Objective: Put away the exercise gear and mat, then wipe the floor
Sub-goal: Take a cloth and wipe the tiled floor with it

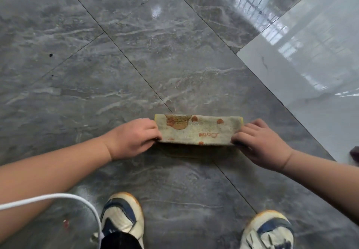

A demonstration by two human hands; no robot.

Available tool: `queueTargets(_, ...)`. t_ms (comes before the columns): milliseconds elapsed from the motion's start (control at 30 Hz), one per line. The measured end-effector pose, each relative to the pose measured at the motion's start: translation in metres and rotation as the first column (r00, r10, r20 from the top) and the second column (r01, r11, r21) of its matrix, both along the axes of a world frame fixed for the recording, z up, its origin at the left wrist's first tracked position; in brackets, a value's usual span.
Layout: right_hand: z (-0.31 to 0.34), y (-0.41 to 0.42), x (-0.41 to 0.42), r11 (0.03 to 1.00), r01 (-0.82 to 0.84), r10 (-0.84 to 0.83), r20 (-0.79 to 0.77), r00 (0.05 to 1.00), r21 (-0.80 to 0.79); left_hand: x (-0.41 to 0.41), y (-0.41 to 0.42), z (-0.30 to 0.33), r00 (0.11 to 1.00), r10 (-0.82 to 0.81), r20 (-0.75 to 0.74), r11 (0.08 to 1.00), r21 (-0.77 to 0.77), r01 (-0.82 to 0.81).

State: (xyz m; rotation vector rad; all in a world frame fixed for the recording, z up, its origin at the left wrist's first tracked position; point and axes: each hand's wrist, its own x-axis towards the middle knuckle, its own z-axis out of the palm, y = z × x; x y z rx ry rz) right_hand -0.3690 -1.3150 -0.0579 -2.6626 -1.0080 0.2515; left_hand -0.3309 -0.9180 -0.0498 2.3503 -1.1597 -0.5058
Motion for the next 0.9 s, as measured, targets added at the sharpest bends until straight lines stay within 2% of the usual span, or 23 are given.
queueTargets(100, -0.007, -0.003, -0.016, 0.995, -0.069, 0.064, -0.075, 0.995, -0.070, -0.014, -0.004, -0.014, 0.998, -0.062, 0.009, 0.998, 0.002, 0.062)
queueTargets(200, -0.011, -0.001, -0.024, 0.985, -0.081, 0.058, -0.151, 0.987, -0.154, -0.025, -0.008, -0.026, 0.995, -0.102, 0.006, 0.994, 0.043, 0.102)
queueTargets(367, -0.004, 0.009, -0.024, 0.986, -0.038, 0.008, -0.176, 0.984, -0.163, -0.030, -0.007, -0.031, 0.995, -0.098, -0.009, 0.990, 0.105, 0.098)
queueTargets(500, 0.000, 0.009, -0.021, 0.992, -0.036, 0.017, -0.152, 0.988, -0.121, -0.029, -0.013, -0.020, 0.995, -0.092, 0.044, 0.985, 0.150, 0.085)
queueTargets(567, 0.002, 0.015, -0.014, 0.999, 0.040, -0.043, -0.115, 0.992, -0.036, -0.026, -0.021, -0.016, 0.998, -0.009, 0.066, 0.993, 0.122, 0.001)
queueTargets(633, 0.003, 0.025, -0.003, 0.981, 0.189, -0.184, -0.101, 0.978, 0.042, -0.017, -0.032, -0.013, 0.986, 0.158, 0.054, 0.982, 0.093, -0.162)
queueTargets(667, 0.002, 0.030, 0.003, 0.961, 0.274, -0.270, -0.101, 0.958, 0.030, -0.012, -0.037, -0.011, 0.967, 0.252, 0.041, 0.961, 0.104, -0.255)
queueTargets(733, -0.002, 0.033, 0.013, 0.897, 0.428, -0.440, -0.128, 0.889, -0.111, -0.001, -0.046, -0.009, 0.916, 0.400, 0.021, 0.895, 0.205, -0.395)
queueTargets(800, -0.005, 0.033, 0.021, 0.832, 0.496, -0.548, -0.226, 0.805, -0.249, 0.008, -0.049, -0.009, 0.873, 0.487, -0.022, 0.834, 0.307, -0.458)
queueTargets(900, -0.008, 0.029, 0.032, 0.793, 0.537, -0.609, -0.388, 0.691, -0.288, 0.019, -0.048, -0.013, 0.785, 0.595, -0.170, 0.781, 0.352, -0.516)
